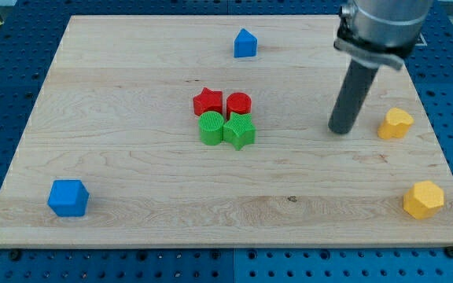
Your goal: Slightly push the cube to the right
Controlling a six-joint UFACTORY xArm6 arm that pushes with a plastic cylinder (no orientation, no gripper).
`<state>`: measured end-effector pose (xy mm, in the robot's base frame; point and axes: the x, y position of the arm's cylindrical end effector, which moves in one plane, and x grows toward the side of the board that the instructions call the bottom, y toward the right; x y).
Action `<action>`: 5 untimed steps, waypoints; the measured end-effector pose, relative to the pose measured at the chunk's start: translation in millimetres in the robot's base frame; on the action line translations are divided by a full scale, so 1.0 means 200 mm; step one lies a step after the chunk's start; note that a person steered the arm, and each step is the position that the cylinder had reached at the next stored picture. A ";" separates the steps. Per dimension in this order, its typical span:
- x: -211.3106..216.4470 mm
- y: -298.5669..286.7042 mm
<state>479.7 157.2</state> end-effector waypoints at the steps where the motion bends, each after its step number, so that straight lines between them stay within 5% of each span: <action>1: 0.28 -0.10; 2: 0.43 -0.28; 5: 0.23 -1.35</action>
<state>526.4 -112.1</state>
